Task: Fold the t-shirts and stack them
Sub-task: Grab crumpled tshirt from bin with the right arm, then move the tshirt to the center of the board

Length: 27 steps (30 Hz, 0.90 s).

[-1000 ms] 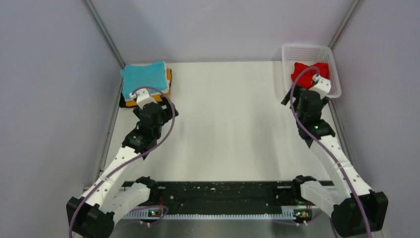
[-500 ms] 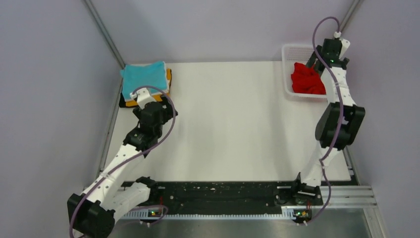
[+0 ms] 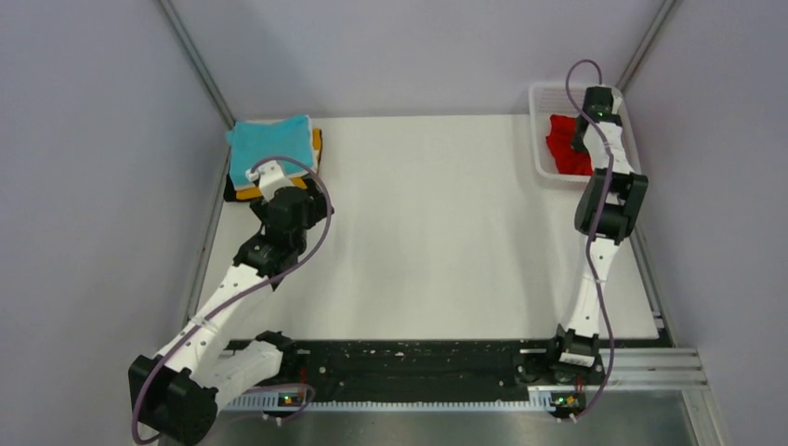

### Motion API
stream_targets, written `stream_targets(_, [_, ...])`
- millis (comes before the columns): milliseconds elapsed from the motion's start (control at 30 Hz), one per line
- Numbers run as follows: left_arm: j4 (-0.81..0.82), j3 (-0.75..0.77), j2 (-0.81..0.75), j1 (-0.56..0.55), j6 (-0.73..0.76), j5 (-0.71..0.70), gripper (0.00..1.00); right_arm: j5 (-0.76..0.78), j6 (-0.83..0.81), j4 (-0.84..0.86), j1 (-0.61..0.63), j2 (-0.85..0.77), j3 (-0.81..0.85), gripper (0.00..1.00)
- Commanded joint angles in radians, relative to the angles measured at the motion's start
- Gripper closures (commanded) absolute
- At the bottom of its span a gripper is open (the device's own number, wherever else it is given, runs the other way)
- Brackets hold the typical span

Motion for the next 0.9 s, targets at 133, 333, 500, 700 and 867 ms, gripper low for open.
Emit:
stream_targets(133, [0.024,0.04,-0.002,0.005,0.021,-0.003,0.01,-0.243,-0.045,0.132,-0.011,-0.278,0.101,1.0])
stream_targets(333, [0.041,0.02,-0.02,0.005,0.018,0.007,0.01,-0.543,0.017,0.156,0.002,-0.49,0.097,1.0])
stream_targets(500, [0.036,-0.001,-0.042,0.005,0.03,-0.025,0.01,-0.776,0.116,0.215,0.077,-0.628,0.053,1.0])
stream_targets(700, [0.036,-0.04,-0.073,0.005,0.026,-0.068,0.01,-0.971,0.086,0.219,0.274,-0.683,0.105,1.0])
stream_targets(867, [0.01,-0.062,-0.087,0.01,-0.006,-0.096,0.01,-0.991,0.004,0.215,0.408,-0.741,-0.005,1.0])
